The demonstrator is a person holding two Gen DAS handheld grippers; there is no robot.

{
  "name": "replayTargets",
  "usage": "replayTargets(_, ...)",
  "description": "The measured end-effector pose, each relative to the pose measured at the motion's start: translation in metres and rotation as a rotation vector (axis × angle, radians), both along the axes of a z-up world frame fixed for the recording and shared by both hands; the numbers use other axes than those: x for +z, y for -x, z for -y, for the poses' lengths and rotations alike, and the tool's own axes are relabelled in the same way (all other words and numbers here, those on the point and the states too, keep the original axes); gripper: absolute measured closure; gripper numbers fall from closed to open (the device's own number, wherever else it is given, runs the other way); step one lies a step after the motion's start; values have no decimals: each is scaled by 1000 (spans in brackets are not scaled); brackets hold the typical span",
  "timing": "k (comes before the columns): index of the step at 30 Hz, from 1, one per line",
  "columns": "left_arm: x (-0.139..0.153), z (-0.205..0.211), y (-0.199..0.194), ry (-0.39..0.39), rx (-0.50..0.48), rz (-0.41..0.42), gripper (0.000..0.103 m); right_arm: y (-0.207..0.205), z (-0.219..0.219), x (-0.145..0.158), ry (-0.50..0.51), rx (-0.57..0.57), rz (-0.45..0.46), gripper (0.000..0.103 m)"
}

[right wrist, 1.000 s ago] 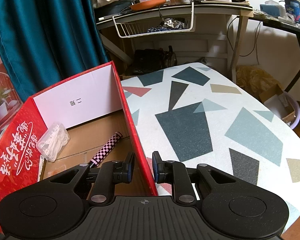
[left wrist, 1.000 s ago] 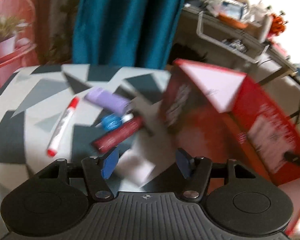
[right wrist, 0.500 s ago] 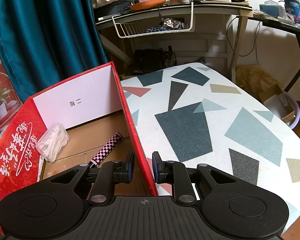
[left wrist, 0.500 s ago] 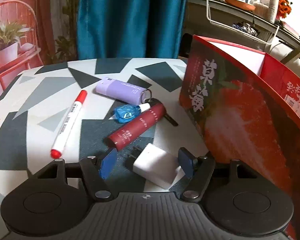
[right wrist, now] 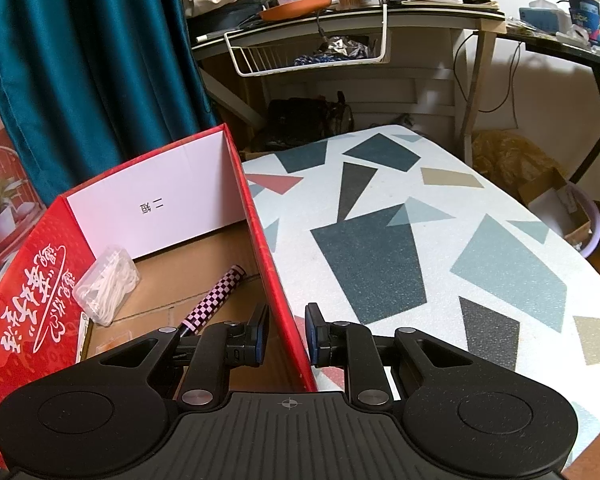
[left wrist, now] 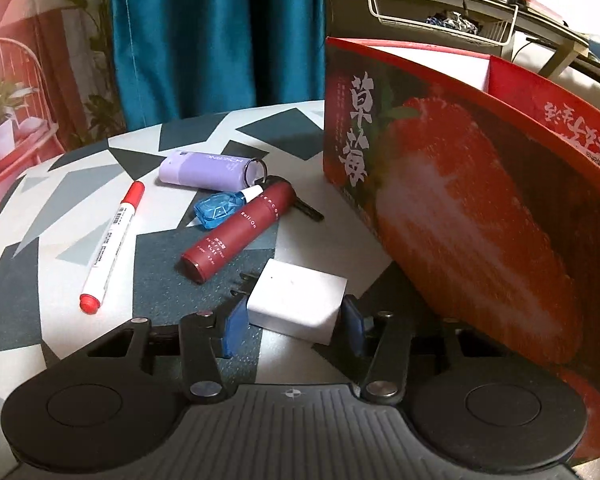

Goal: Organize rigid objects
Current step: 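Move the left tool down to the white cube, then close the left tool on the white cube and lift it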

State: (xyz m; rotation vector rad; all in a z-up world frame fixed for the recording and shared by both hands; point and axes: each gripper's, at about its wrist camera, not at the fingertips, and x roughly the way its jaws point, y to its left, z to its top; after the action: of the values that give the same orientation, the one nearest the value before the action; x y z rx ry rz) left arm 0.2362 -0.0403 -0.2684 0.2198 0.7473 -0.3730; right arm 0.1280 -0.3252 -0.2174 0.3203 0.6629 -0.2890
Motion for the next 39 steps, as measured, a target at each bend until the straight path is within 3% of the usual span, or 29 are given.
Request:
replayTargets(7, -5, 2, 15, -19, 8, 43, 51, 0, 0, 0, -1, 0, 1, 84)
replayTargets(12, -8, -4, 19, 23, 23, 60, 51, 0, 0, 0, -1, 2, 4, 84)
replayTargets(28, -10, -7, 23, 47, 28, 78, 52, 1, -2, 1, 14, 0, 15, 86)
replayTargets(39, -9, -5, 23, 14, 59, 88, 52, 3, -2, 1, 24, 6, 30, 86)
